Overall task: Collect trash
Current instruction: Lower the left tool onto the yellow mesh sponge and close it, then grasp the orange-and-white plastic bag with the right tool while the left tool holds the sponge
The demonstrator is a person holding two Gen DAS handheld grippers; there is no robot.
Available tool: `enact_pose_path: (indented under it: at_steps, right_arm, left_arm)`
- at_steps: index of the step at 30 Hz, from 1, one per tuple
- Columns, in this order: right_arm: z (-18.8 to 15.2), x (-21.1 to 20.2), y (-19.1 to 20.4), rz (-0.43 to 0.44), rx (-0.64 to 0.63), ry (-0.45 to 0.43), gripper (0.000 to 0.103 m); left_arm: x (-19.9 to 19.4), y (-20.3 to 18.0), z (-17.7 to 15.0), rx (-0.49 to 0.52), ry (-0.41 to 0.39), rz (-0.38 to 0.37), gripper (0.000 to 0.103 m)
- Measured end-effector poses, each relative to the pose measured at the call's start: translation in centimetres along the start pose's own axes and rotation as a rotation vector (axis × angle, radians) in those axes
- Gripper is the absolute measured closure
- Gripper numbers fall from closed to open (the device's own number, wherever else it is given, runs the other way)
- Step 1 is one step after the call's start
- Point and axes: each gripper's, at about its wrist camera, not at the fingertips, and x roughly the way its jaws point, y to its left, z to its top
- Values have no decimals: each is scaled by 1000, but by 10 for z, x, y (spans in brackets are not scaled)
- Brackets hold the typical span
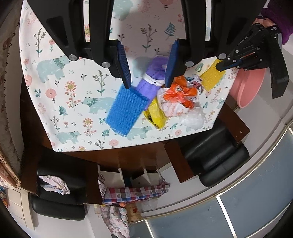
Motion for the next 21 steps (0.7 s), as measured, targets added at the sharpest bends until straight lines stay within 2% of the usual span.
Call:
enact_pose_path:
  at_steps: [4,12,21]
  right_arm:
    - [2,0,10,24,-20,-7,62]
    - [0,3,21,46,-31,3,62]
    - [2,1,14,38,-9,-6,62]
  left_arm:
    - [-8,-1,-1,-15,-18,-10,102]
    - [-32,4,0,-47,-70,-54,102]
    - [-54,8,3,-82,-130,-73,102]
